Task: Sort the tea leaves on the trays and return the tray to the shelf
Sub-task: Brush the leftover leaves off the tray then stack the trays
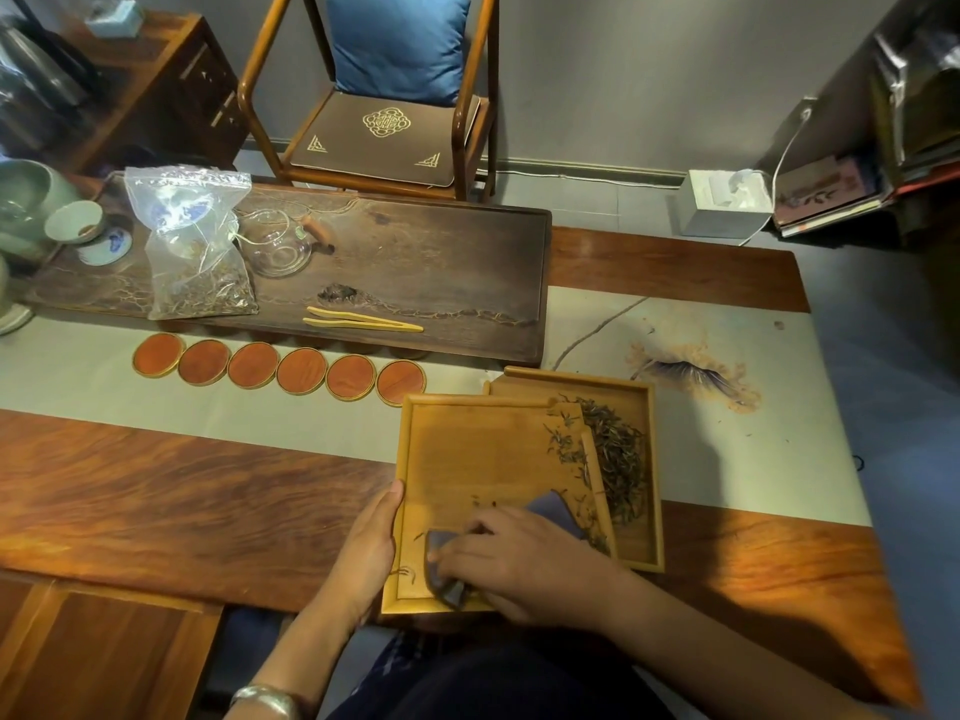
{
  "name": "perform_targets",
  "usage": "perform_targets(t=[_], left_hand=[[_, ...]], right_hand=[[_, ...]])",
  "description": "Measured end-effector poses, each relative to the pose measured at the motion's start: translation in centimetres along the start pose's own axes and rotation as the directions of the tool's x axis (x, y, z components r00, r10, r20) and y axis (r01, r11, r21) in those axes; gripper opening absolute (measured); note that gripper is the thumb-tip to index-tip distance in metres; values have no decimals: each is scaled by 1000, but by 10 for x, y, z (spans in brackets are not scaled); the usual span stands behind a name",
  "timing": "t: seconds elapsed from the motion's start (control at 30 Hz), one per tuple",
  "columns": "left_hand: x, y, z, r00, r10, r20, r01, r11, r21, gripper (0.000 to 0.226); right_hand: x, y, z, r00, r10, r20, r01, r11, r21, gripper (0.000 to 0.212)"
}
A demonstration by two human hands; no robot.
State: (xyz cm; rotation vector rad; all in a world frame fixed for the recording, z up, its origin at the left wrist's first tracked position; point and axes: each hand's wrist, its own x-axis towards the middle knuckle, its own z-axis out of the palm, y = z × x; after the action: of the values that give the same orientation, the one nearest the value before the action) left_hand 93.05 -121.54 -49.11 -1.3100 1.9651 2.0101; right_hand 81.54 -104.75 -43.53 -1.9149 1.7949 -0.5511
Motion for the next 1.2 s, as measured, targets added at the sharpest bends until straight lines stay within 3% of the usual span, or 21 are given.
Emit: perform_targets(t=[0.17, 0.3, 0.43, 0.63, 0.77, 0.97, 1.2], left_hand=[[-1, 2, -2, 996, -79, 32, 84, 982, -169, 30], [1, 1, 0, 999, -40, 5, 40, 985, -171, 18], [-1, 5, -3, 998, -58, -7, 56, 978, -200, 27], [-2, 6, -5, 996, -85, -3, 82, 964, -253, 29], [1, 6, -4, 997, -67, -23, 62, 978, -199, 29], [5, 10, -1, 999, -23, -31, 18, 985, -169, 31], [1, 6, -1, 1000, 24, 10, -23, 994, -105, 31]], right_hand=[[5, -5, -7, 997, -22, -70, 22, 1000, 7, 33], [22, -15, 1, 995, -87, -40, 87, 996, -19, 30], [19, -11, 1, 996, -92, 2, 92, 995, -47, 29], [4, -4, -2, 1000, -9, -1, 9, 1000, -16, 30], [1, -1, -6, 989, 83, -122, -84, 996, -3, 35], [-2, -5, 12, 994, 36, -103, -34, 999, 22, 34], [-14, 22, 14, 948, 245, -201, -249, 968, 6, 35]])
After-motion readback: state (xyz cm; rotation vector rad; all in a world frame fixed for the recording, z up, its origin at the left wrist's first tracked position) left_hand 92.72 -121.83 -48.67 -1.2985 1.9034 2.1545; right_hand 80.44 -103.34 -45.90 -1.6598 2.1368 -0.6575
